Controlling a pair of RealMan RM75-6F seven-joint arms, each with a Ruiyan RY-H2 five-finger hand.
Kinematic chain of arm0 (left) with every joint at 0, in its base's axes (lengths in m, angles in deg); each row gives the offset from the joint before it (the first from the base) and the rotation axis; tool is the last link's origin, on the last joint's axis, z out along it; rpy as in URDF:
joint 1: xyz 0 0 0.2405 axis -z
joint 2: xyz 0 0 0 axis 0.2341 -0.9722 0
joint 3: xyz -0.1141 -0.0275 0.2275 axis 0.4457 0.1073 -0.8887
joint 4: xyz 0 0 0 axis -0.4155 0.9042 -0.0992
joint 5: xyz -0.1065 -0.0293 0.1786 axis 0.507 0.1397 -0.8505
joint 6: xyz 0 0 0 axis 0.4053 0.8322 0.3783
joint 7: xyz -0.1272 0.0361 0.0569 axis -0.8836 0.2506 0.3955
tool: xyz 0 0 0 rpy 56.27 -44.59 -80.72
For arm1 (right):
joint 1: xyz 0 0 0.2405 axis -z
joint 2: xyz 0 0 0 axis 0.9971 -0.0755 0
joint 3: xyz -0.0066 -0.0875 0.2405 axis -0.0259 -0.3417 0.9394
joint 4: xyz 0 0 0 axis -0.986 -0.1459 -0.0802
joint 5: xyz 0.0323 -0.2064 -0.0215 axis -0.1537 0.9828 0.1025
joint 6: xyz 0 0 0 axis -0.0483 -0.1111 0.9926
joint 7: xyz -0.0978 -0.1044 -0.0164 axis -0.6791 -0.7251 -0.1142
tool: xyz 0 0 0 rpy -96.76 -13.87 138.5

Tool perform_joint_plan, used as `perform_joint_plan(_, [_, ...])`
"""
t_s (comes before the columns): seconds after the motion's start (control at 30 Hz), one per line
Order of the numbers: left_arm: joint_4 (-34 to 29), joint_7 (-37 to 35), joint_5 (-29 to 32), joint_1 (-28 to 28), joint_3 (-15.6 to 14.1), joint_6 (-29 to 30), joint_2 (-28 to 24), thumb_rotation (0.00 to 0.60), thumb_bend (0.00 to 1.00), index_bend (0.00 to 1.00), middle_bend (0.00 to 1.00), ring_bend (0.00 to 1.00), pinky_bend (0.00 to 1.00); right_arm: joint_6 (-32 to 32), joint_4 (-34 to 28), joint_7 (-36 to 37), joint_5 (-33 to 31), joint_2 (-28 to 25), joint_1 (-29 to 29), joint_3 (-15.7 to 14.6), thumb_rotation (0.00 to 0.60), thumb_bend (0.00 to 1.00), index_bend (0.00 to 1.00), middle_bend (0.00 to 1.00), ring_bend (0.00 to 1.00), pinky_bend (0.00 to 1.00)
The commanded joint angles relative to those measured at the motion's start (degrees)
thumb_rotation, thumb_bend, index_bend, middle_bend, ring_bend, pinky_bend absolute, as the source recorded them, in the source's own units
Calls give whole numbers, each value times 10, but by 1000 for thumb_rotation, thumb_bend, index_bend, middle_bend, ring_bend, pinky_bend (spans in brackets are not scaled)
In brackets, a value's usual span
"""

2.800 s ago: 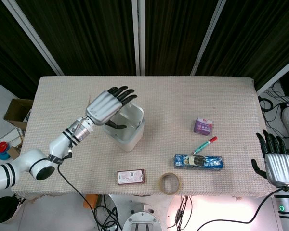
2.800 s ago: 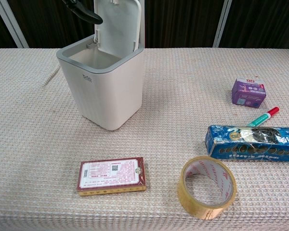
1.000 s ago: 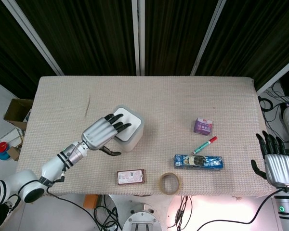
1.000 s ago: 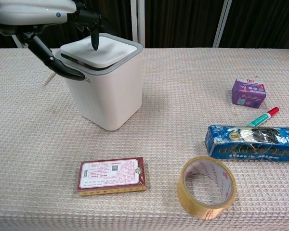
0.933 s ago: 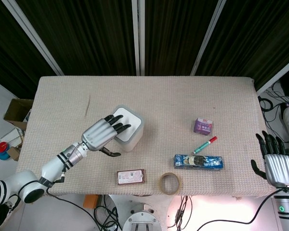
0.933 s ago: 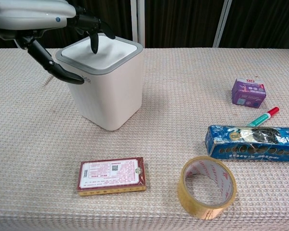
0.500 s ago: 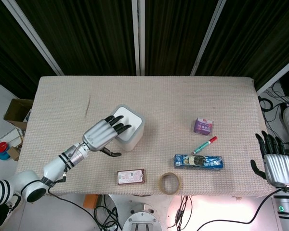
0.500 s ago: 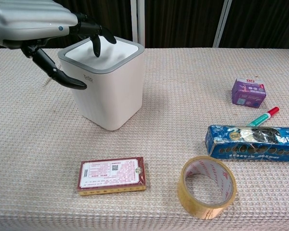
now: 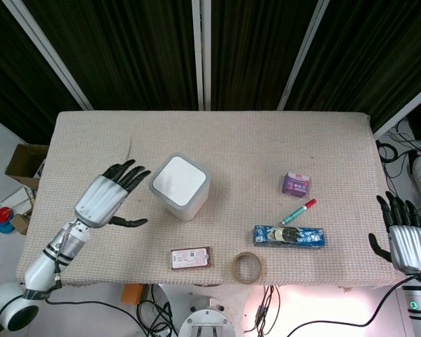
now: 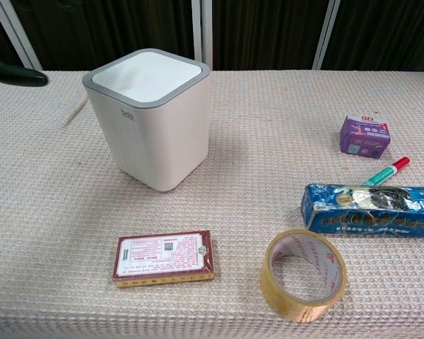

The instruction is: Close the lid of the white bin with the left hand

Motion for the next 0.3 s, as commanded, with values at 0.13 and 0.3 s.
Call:
perform_joint_plan(0.13, [127, -85, -22, -180, -72, 176, 34, 130, 94, 118, 101, 74, 241, -4, -2, -3, -2, -4, 1, 3, 600, 309, 0, 0, 0, 0])
perform_joint_plan(0.3, [180, -138, -22, -227, -79, 201, 56, 125, 94, 118, 101, 73, 238, -1, -3, -8, -2, -2, 1, 1, 600, 309, 0, 0, 0, 0])
